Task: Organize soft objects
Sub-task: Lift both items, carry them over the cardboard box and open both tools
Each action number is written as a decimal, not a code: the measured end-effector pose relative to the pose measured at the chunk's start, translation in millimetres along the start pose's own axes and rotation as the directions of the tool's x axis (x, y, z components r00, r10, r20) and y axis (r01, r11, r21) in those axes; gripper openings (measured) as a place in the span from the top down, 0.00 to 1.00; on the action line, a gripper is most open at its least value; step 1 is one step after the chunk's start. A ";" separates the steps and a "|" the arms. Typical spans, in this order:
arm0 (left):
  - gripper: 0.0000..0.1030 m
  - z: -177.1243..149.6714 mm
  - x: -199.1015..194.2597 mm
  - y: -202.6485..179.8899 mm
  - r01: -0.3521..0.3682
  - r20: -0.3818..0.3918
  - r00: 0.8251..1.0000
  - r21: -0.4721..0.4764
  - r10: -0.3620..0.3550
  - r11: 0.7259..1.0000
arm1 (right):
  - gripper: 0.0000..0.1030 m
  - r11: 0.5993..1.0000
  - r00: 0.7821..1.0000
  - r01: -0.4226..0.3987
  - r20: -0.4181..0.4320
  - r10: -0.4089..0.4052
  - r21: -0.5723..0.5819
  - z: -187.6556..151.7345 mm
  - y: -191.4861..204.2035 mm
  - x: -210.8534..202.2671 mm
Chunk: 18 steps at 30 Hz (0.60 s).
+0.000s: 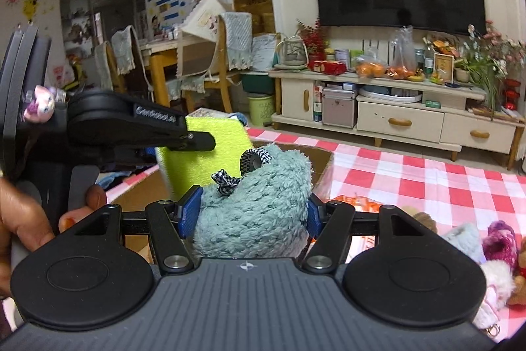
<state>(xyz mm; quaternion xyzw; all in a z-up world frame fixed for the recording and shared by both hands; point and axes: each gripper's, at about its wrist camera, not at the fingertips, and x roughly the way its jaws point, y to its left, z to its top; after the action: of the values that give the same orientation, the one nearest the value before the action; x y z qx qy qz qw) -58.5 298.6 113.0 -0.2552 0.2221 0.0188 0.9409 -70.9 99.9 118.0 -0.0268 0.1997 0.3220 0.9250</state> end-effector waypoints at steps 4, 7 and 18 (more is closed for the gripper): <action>0.82 -0.8 4.7 2.7 -0.020 -0.024 1.000 0.001 0.020 1.000 | 0.18 1.000 1.000 -0.002 -0.027 0.002 -0.030 -0.5 6.1 8.3; 0.64 -3.2 4.1 1.6 -0.050 -0.028 0.998 0.009 0.050 0.999 | 0.02 1.000 0.999 -0.001 -0.035 0.001 -0.019 2.0 6.1 4.6; 0.01 -8.0 -6.2 -20.1 -0.089 0.058 0.995 0.098 0.084 0.991 | 0.00 0.990 0.994 0.113 0.002 -0.114 0.088 -10.4 -17.5 -30.0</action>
<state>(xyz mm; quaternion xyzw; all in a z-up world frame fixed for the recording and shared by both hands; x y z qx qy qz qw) -64.4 277.7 119.0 -0.1971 0.2081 0.0551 0.9565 -85.3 66.7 118.7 0.0036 0.2084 0.2600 0.9428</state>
